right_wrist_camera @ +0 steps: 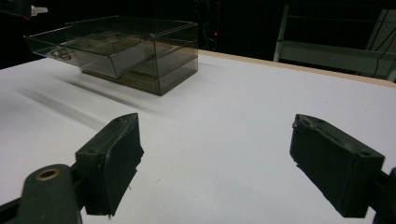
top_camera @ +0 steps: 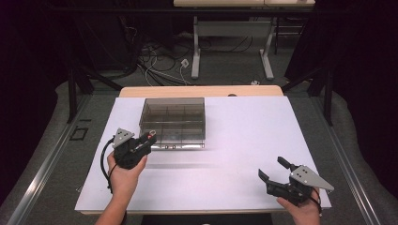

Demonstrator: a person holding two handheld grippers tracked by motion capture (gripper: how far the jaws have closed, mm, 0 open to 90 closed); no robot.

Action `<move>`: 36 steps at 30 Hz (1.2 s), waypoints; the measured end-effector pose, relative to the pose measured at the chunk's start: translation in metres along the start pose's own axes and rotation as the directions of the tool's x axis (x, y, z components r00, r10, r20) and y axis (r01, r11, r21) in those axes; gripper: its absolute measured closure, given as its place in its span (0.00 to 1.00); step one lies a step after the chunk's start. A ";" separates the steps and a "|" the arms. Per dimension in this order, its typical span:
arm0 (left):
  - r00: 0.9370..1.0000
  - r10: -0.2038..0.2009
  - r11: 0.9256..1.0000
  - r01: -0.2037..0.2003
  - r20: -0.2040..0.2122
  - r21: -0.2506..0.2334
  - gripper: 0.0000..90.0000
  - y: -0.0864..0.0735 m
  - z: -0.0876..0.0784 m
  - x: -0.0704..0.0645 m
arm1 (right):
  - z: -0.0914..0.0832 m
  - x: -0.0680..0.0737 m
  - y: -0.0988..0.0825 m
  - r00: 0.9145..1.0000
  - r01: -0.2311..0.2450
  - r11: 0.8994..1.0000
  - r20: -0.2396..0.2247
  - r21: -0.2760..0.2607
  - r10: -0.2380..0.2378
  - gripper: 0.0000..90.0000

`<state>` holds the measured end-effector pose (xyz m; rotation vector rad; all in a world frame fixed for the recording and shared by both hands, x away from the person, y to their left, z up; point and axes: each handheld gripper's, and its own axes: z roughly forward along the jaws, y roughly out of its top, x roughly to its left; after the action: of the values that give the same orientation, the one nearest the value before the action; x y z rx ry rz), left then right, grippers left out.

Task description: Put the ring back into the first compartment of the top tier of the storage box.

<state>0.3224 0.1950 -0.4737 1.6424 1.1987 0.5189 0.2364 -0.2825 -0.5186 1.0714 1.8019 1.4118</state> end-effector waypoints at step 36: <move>0.998 -0.015 1.000 0.016 -0.053 0.025 0.76 -0.005 0.014 0.025 | 0.001 0.000 0.000 1.000 0.003 1.000 -0.003 0.003 -0.003 0.18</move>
<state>0.3416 0.2106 -0.4894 1.6484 1.2603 0.5426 0.2367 -0.2819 -0.5189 1.0684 1.8078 1.4101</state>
